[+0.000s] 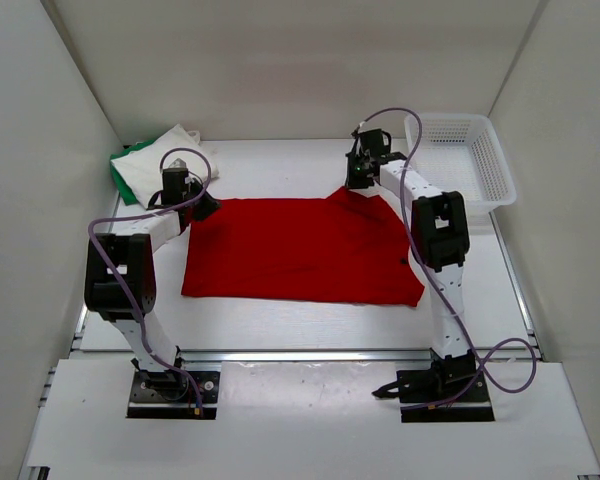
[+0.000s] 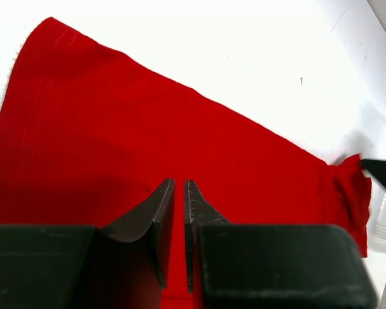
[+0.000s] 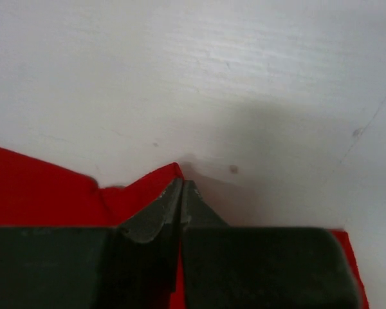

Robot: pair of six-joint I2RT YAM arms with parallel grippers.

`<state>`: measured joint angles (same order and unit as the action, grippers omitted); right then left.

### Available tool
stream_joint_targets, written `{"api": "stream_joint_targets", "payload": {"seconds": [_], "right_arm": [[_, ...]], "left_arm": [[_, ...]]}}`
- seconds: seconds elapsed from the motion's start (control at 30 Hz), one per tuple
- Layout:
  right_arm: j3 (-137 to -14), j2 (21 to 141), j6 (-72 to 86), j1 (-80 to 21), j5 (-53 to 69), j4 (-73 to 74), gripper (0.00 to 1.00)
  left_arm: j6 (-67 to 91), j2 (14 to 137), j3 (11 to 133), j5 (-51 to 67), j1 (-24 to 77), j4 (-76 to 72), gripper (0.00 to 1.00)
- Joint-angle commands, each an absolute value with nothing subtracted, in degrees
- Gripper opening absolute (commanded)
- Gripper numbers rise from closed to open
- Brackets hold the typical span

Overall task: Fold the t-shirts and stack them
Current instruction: Grap the side of the flattened tshirt furthest away from the robot with both arms

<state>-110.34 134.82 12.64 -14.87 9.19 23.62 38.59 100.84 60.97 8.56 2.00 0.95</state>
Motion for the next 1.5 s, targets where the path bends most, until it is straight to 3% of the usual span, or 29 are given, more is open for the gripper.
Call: {"api": "stream_joint_targets", "payload": {"seconds": [0.0,0.2,0.3,0.47,0.57,0.7,0.73,0.83,1.07,1.47], "right_arm": [[-119.24,136.22,10.82,-16.17,7.56,24.25,0.0],[-132.86,143.68,5.19,-18.63,1.24,31.63,0.02],[-139.89,147.82,2.99,-18.81,-2.72,33.84,0.15],[-145.19,149.07,5.44,-16.97,1.39,36.91,0.32],[-145.2,147.58,6.15,-15.74,1.15,37.35,0.33],[-144.76,147.92,7.47,-11.44,0.26,37.97,0.16],[-144.67,148.27,7.3,-10.73,-1.48,38.14,0.15],[-144.93,150.37,7.56,-9.32,-2.11,39.11,0.2],[-145.63,152.93,7.73,-9.05,-2.72,38.32,0.43],[-145.72,153.9,9.67,-9.4,1.93,38.32,0.42]], "left_arm": [[37.97,100.99,62.14,8.7,1.85,0.62,0.23],[37.88,100.81,61.96,8.09,1.23,0.96,0.23],[37.97,100.81,61.53,7.83,1.49,0.61,0.23],[39.28,100.81,61.87,7.91,0.53,-0.86,0.22],[39.73,101.77,63.18,7.47,0.09,-0.36,0.23],[37.71,104.14,66.79,3.53,-2.11,3.94,0.25],[36.84,104.59,68.45,2.65,-2.63,5.0,0.28],[35.17,107.13,71.88,0.1,-2.72,8.42,0.36],[33.75,110.57,75.23,0.09,-3.43,10.28,0.45],[31.64,113.73,79.54,-1.76,-4.57,12.91,0.51]]}}
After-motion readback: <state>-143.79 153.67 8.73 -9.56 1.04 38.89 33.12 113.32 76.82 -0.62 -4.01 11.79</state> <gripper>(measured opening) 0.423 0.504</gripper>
